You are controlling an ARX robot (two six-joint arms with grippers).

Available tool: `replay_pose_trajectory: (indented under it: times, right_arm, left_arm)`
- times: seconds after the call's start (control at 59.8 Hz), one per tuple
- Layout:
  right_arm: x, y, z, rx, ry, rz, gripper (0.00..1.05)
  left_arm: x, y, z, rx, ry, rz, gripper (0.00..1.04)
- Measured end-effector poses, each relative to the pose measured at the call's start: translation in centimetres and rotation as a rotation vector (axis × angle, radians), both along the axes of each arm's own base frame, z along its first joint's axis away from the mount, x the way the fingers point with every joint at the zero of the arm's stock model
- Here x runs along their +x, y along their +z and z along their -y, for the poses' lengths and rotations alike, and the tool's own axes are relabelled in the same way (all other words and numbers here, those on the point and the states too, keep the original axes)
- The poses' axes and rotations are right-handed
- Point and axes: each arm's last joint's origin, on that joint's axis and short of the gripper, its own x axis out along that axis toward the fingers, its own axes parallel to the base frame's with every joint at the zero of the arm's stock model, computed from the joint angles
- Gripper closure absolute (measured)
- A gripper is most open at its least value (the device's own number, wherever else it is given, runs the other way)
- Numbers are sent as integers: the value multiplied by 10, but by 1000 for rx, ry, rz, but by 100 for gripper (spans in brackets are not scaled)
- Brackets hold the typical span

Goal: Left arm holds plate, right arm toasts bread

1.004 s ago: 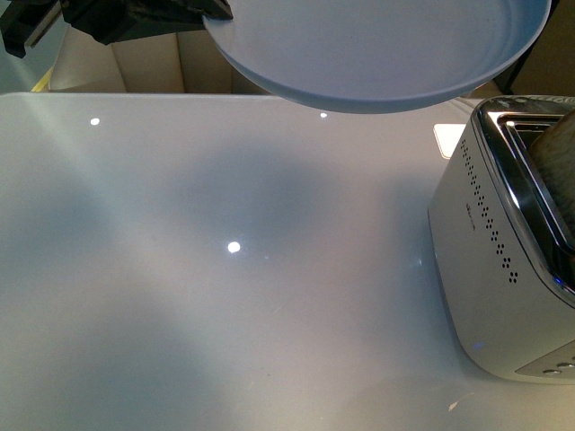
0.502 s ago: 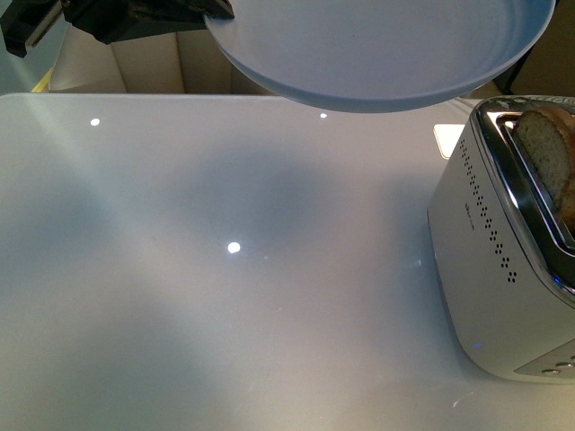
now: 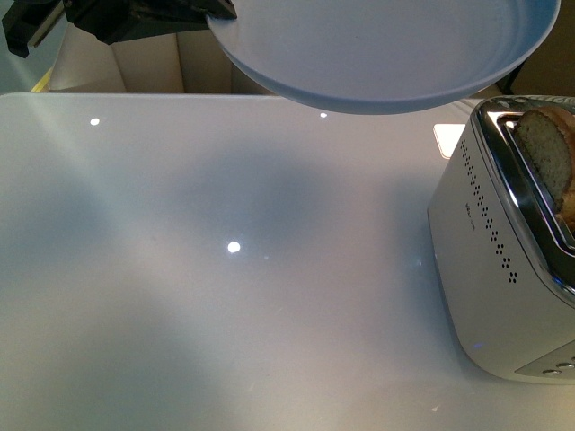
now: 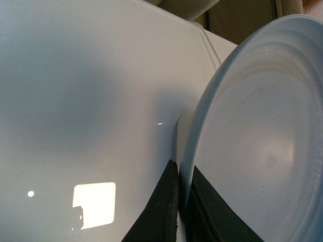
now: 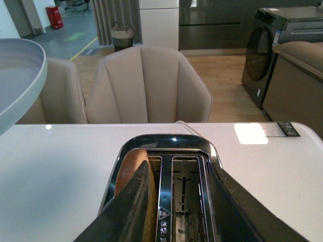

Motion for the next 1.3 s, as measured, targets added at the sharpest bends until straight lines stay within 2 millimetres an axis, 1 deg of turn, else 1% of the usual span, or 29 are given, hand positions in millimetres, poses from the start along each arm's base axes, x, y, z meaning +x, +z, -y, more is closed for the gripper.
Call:
replay_pose_trajectory:
  times: [0.117, 0.151, 0.585, 1.305]
  right_arm:
    - [-5, 3, 0, -1, 0, 10, 100]
    - [-7, 4, 0, -7, 0, 14, 103]
    - [-26, 11, 0, -5, 0, 35, 103]
    - [-41, 11, 0, -5, 0, 38, 103]
  left_arm:
    - [0, 0, -1, 0, 2, 0, 101]
    - [0, 0, 0, 0, 1, 0, 101]
    - [0, 0, 0, 0, 1, 0, 101]
    - [0, 0, 0, 0, 1, 0, 101]
